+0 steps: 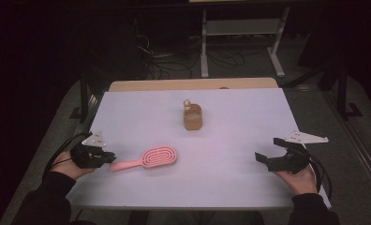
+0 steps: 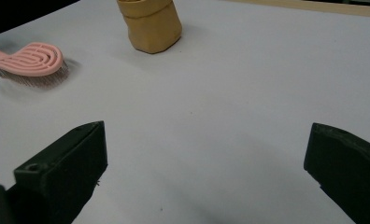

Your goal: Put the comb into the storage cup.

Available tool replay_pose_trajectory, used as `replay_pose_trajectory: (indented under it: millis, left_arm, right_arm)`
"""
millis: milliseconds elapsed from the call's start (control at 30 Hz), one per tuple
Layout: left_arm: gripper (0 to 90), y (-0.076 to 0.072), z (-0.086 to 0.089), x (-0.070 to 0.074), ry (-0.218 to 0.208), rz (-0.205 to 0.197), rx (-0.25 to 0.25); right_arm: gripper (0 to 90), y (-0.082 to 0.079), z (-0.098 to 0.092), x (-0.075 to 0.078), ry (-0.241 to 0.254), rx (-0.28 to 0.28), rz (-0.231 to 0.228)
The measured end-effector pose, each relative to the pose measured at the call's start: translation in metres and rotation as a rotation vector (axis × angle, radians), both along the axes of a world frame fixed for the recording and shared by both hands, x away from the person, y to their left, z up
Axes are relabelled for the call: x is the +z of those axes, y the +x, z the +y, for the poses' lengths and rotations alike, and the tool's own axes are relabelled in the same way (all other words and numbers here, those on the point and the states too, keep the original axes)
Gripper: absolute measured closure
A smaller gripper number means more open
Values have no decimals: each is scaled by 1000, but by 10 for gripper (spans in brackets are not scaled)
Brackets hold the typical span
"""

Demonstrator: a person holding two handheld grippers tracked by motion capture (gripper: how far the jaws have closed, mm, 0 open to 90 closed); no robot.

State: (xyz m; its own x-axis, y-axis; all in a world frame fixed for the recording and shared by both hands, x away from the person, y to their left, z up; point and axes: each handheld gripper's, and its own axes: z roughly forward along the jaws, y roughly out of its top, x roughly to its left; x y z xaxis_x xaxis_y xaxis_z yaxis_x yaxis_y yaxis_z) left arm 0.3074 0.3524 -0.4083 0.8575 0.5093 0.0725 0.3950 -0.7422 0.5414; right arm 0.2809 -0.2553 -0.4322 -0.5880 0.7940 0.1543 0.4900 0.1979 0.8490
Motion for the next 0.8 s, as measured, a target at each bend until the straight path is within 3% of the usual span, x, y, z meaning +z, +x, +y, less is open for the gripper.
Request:
replay_pose_trajectory:
  millis: [133,333,600,800]
  left_arm:
    - [648,0,0,6,-15,18,-17]
    - [478,1,-10,10,14,19,-45]
    - [307,7,-22,13,-10,55,-108]
    - [206,9,-31,12,-30,70,-127]
  right_arm:
    - [0,0,0,0,-1,3,3]
    - [0,0,0,0,2,4,6]
    - [0,1,0,-1,1,11,12]
    - [0,1,1,-1,1,11,12]
